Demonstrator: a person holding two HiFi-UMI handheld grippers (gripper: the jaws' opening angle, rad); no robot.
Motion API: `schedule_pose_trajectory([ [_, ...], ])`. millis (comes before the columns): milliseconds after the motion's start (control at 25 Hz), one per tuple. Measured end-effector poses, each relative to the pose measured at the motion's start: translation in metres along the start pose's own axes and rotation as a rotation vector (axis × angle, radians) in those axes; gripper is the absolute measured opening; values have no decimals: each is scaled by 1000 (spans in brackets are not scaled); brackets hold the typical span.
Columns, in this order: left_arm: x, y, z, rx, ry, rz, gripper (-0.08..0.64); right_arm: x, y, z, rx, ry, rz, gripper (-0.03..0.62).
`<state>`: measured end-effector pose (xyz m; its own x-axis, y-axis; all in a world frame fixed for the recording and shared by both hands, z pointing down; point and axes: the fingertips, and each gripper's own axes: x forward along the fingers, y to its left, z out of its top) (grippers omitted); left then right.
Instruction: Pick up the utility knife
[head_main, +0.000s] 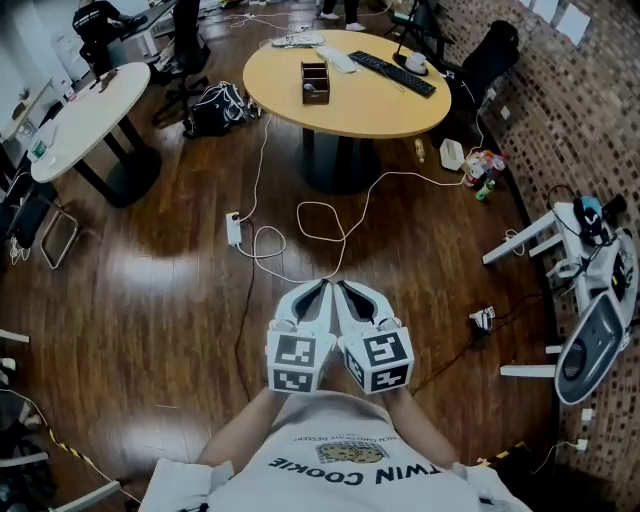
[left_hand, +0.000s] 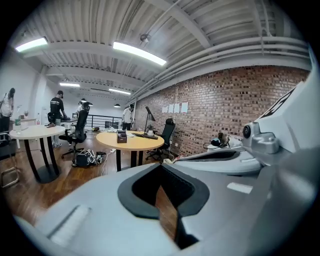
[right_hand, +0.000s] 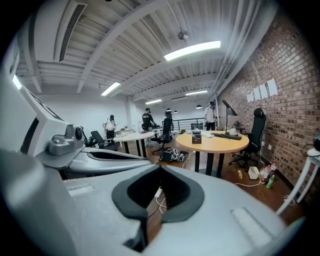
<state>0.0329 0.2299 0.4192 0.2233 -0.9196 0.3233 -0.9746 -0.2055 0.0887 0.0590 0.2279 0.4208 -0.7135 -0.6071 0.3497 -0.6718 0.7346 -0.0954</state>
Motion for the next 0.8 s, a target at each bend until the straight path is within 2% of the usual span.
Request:
schedule_pose_trajectory([
  [400,16,81,5,-22,6,-38,8,77,26,21,-10,20,-31,2],
  [800,43,112,3,-19,18,-49,8,118,19,24,1,23,-42,2],
])
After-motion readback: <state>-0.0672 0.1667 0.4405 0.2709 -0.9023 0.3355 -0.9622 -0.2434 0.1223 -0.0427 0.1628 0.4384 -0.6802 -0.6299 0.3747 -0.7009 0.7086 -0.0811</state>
